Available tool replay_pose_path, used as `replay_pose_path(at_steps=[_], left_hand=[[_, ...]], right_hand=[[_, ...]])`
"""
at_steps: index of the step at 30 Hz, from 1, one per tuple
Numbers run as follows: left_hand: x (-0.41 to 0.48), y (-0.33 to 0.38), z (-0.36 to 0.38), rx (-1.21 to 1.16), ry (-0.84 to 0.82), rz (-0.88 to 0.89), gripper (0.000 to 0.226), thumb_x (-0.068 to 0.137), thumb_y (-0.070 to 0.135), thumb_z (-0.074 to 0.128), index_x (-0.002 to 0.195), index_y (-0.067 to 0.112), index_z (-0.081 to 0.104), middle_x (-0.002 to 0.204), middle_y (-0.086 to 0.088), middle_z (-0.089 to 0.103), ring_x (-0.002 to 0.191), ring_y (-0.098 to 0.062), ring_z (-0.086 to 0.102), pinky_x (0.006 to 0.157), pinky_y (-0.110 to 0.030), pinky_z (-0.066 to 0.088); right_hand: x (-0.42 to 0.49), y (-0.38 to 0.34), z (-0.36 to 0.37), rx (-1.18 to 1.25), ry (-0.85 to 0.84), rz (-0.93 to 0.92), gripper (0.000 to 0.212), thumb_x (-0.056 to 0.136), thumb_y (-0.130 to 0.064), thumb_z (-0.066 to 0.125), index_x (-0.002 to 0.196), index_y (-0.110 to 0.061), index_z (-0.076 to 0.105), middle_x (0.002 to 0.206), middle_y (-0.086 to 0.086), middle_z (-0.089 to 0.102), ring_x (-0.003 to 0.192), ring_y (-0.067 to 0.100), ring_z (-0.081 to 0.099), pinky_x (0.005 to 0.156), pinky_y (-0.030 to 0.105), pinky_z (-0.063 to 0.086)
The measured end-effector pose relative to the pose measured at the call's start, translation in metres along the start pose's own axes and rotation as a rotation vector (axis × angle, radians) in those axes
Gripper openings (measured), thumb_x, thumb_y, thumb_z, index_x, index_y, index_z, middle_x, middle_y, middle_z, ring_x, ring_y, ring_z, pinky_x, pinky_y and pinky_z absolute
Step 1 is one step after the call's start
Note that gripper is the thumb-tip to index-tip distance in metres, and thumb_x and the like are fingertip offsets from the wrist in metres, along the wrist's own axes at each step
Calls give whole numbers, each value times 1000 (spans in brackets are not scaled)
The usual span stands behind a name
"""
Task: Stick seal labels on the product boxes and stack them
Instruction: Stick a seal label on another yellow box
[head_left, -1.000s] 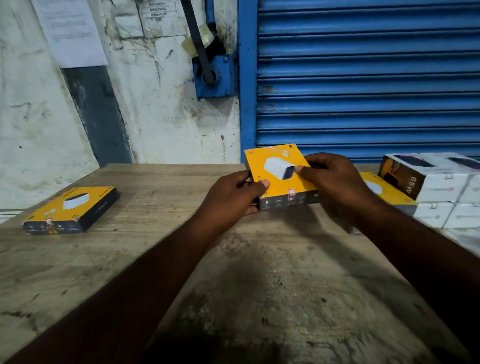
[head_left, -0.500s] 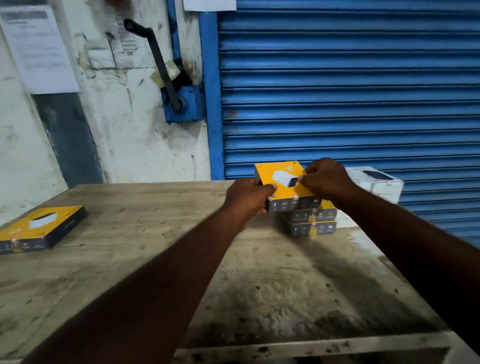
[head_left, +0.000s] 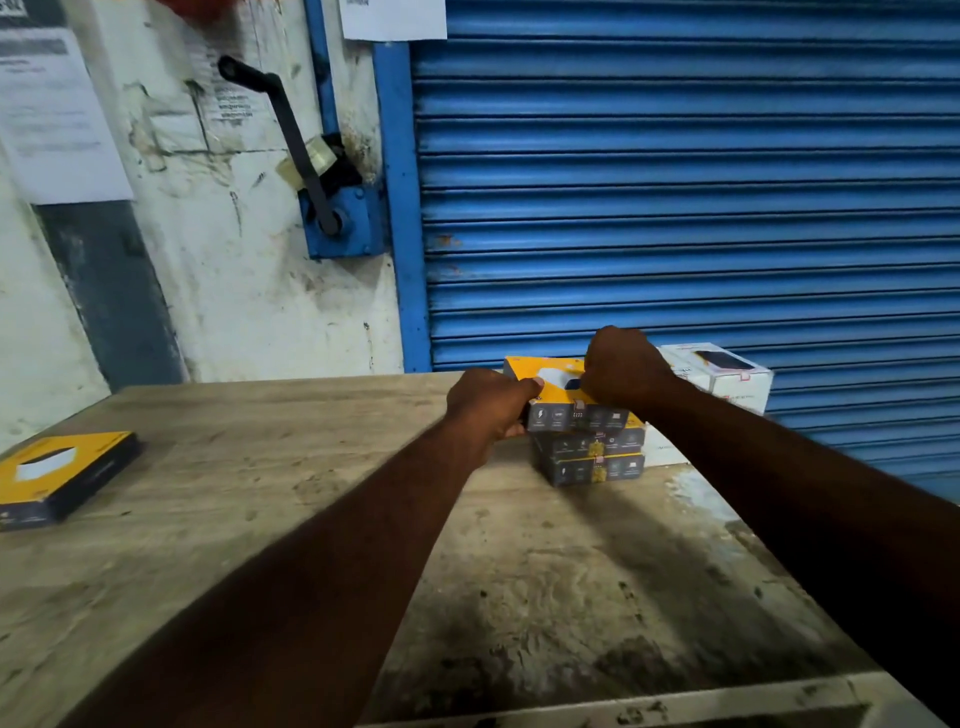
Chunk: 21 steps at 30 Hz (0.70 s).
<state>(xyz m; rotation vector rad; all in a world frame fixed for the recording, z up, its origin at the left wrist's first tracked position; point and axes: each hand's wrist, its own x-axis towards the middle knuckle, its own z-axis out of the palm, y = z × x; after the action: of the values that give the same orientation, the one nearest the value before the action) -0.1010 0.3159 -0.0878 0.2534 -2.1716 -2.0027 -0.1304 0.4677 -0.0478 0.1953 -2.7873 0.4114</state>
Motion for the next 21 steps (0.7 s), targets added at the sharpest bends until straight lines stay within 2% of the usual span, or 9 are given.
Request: replay_pose_path(at_steps=[3, 6, 8, 10, 12, 15, 17, 19, 21], left_hand=[[8, -4, 1, 21, 3, 10, 24, 85, 22, 80, 98, 3, 73, 95, -13, 75, 80, -22, 74, 65, -33, 63], [13, -8, 4, 53, 10, 19, 24, 85, 25, 80, 98, 5, 74, 95, -15, 76, 84, -26, 75, 76, -43, 64], [15, -10, 6, 50, 2, 2, 21, 84, 23, 80, 93, 5, 73, 95, -16, 75, 83, -27, 75, 77, -45, 63], [18, -10, 9, 81, 18, -7, 19, 82, 21, 79, 80, 7, 67, 84, -14, 71, 76, -26, 71, 77, -42, 63], [20, -9, 10, 172, 41, 8, 26, 81, 25, 79, 71, 12, 59, 70, -10, 60, 68, -25, 61, 70, -33, 55], [21, -7, 13, 206, 36, 25, 25, 82, 26, 78, 72, 11, 60, 70, -11, 59, 68, -25, 56, 67, -32, 47], [21, -7, 15, 237, 27, 42, 23, 80, 25, 78, 74, 9, 63, 75, -15, 64, 71, -33, 64, 68, -33, 50], [21, -5, 17, 245, 13, 57, 24, 77, 25, 78, 78, 3, 67, 87, -19, 72, 90, -37, 72, 82, -39, 60], [23, -5, 18, 247, 2, 59, 29, 75, 27, 78, 86, 1, 73, 95, -20, 74, 98, -35, 72, 90, -46, 59]], right_hand=[[1, 1, 2, -24, -8, -19, 47, 80, -38, 84, 71, -13, 45, 104, 22, 66, 104, 39, 65, 82, 40, 53], [7, 4, 4, -38, -35, -48, 54, 82, -38, 82, 62, -14, 38, 92, 20, 57, 102, 39, 64, 74, 35, 46], [8, 4, 3, -72, -46, -64, 58, 82, -40, 81, 61, -15, 34, 83, 13, 49, 96, 39, 62, 78, 40, 48], [6, 3, 2, -98, -56, -72, 57, 84, -36, 79, 61, -15, 32, 71, 6, 41, 84, 35, 53, 79, 41, 48], [6, 3, 2, -127, -59, -80, 53, 87, -30, 76, 62, -14, 32, 66, 3, 36, 80, 30, 47, 74, 38, 45], [7, 8, 3, -145, -40, -89, 49, 88, -25, 75, 65, -15, 32, 73, 5, 43, 79, 27, 48, 70, 35, 42], [10, 11, 5, -168, -38, -92, 49, 88, -25, 75, 67, -16, 31, 85, 9, 48, 80, 26, 49, 70, 36, 42], [12, 12, 6, -176, -31, -88, 49, 87, -26, 76, 69, -16, 32, 90, 11, 48, 81, 27, 50, 71, 38, 45], [14, 13, 6, -165, -27, -72, 49, 86, -26, 78, 69, -17, 32, 90, 11, 49, 82, 27, 50, 74, 40, 48]])
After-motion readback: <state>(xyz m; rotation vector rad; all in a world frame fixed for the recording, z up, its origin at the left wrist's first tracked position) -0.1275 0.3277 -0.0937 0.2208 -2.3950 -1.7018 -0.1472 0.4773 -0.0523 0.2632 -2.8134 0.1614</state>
